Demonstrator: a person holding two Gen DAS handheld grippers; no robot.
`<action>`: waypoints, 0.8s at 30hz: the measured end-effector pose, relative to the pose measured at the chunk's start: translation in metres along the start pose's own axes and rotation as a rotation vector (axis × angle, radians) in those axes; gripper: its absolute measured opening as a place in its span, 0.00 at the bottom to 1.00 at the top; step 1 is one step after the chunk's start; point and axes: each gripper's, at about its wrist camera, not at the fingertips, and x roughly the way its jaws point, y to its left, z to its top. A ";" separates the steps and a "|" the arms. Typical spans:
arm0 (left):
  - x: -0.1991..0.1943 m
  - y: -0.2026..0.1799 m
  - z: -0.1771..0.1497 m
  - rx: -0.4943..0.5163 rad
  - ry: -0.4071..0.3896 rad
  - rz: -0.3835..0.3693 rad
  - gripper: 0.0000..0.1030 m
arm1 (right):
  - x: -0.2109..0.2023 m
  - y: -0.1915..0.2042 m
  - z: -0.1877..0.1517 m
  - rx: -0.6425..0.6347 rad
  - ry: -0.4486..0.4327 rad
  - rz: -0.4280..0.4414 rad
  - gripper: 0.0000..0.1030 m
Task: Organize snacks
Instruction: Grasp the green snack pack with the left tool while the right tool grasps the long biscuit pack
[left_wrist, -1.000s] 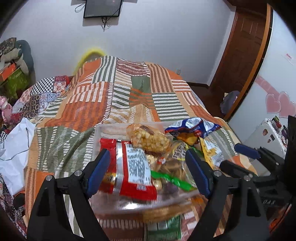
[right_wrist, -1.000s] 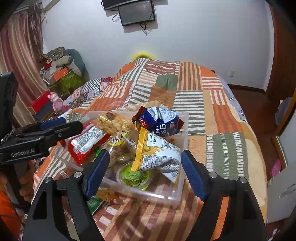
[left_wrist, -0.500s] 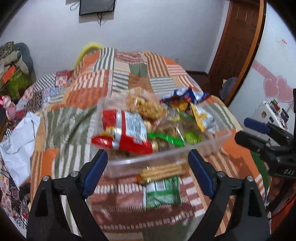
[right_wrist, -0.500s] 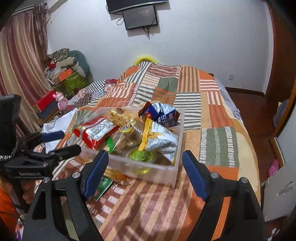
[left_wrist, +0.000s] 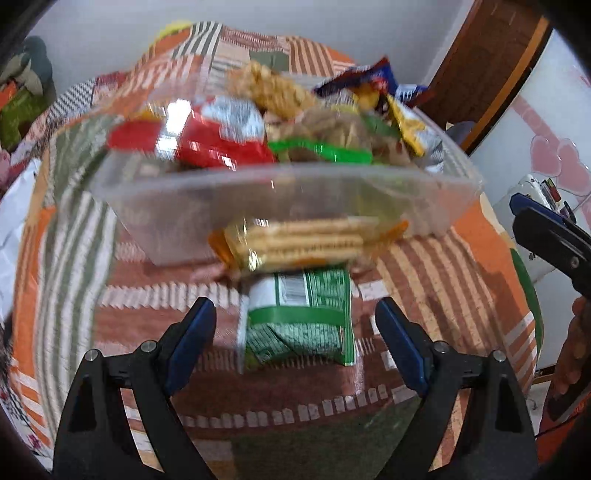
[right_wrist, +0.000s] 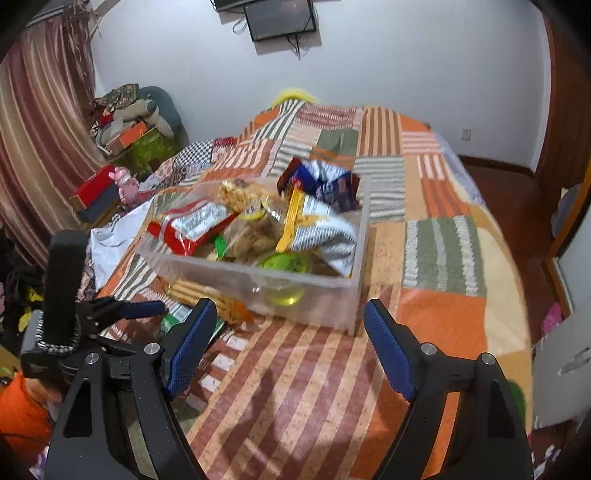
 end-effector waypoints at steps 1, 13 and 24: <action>0.002 -0.001 -0.002 0.005 -0.007 0.002 0.86 | 0.003 0.000 -0.002 0.004 0.015 0.016 0.77; -0.013 0.006 -0.023 0.062 -0.076 0.047 0.51 | 0.027 0.023 -0.011 -0.026 0.072 0.085 0.77; -0.032 0.061 -0.026 -0.020 -0.107 0.118 0.51 | 0.063 0.053 -0.002 -0.097 0.122 0.127 0.70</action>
